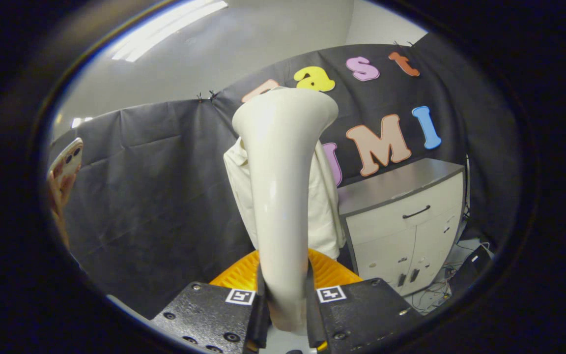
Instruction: Iron the clothes twice with a garment steamer, once on the left side and once on the right side.
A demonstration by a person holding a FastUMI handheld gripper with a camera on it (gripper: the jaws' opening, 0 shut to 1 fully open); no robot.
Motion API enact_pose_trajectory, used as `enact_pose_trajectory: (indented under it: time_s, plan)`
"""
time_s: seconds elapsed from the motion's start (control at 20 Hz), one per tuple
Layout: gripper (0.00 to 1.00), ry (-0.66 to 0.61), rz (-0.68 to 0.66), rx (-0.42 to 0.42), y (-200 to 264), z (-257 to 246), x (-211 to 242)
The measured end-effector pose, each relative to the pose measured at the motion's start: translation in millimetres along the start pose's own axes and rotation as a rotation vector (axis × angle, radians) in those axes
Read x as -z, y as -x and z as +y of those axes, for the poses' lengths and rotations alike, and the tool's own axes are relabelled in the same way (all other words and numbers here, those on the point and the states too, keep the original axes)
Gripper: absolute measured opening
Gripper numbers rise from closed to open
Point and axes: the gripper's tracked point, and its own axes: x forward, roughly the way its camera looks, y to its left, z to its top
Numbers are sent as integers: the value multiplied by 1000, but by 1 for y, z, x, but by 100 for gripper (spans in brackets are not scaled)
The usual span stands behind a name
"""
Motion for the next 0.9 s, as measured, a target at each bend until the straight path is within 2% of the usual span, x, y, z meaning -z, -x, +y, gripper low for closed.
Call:
enact_pose_trajectory:
  time_s: [0.4, 0.9]
  plan:
    - [31, 2, -64, 65, 17, 0, -26]
    - [31, 6, -27, 123, -4, 22, -8]
